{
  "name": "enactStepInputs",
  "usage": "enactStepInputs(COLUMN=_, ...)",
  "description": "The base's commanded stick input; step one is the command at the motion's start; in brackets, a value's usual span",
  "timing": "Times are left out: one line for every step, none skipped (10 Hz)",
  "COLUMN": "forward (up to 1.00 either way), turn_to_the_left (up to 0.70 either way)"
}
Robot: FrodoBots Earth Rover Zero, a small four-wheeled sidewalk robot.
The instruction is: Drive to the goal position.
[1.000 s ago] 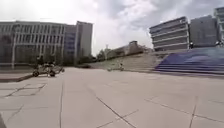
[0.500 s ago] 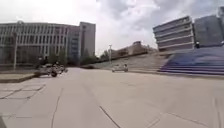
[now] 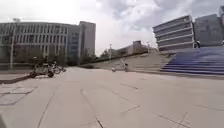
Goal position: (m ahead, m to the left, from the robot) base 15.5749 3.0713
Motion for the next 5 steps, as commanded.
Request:
enactStepInputs(forward=0.70, turn_to_the_left=0.00)
enactStepInputs(forward=0.70, turn_to_the_left=0.00)
enactStepInputs(forward=0.70, turn_to_the_left=0.00)
enactStepInputs(forward=0.70, turn_to_the_left=0.03)
enactStepInputs(forward=0.70, turn_to_the_left=0.03)
